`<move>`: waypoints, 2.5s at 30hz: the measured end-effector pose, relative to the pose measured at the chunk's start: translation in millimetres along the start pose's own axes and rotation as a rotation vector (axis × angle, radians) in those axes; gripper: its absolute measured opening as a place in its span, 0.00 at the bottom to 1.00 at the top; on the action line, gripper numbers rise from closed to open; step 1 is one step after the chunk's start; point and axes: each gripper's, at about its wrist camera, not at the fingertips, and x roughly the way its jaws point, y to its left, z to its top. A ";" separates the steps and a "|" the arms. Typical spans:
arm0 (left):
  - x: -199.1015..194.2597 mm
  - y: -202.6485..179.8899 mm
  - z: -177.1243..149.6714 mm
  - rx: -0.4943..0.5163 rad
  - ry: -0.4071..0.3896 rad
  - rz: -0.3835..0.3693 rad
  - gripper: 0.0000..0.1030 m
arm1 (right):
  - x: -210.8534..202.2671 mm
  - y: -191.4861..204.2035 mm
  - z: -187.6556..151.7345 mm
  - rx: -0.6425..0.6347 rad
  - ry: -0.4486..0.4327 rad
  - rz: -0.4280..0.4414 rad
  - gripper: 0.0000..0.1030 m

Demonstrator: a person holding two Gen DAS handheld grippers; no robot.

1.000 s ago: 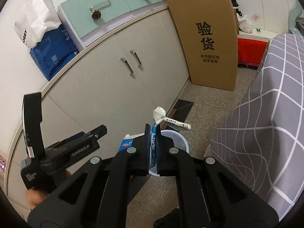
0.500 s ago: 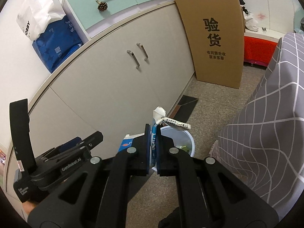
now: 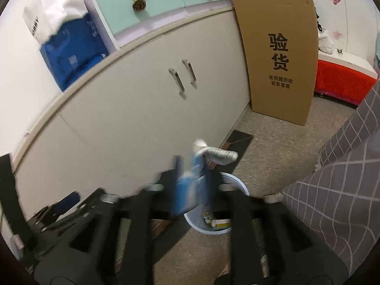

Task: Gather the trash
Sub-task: 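Open the right gripper over the wastebasket to drop its items, then move both tools back over the table trash, then grasp the teal snack stick with the left gripper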

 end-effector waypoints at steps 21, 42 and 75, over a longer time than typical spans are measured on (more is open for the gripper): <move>-72.4 -44.2 -8.1 0.047 -0.057 -0.161 0.73 | -107.0 -32.4 -13.9 0.023 -0.089 -0.063 0.80; -226.1 -308.2 -97.2 0.553 -0.159 -0.496 0.78 | -347.1 -225.6 -69.7 0.325 -0.372 -0.336 0.84; -232.8 -537.6 -167.4 1.229 -0.159 -0.467 0.10 | -380.3 -412.0 -85.5 0.460 -0.270 -0.384 0.84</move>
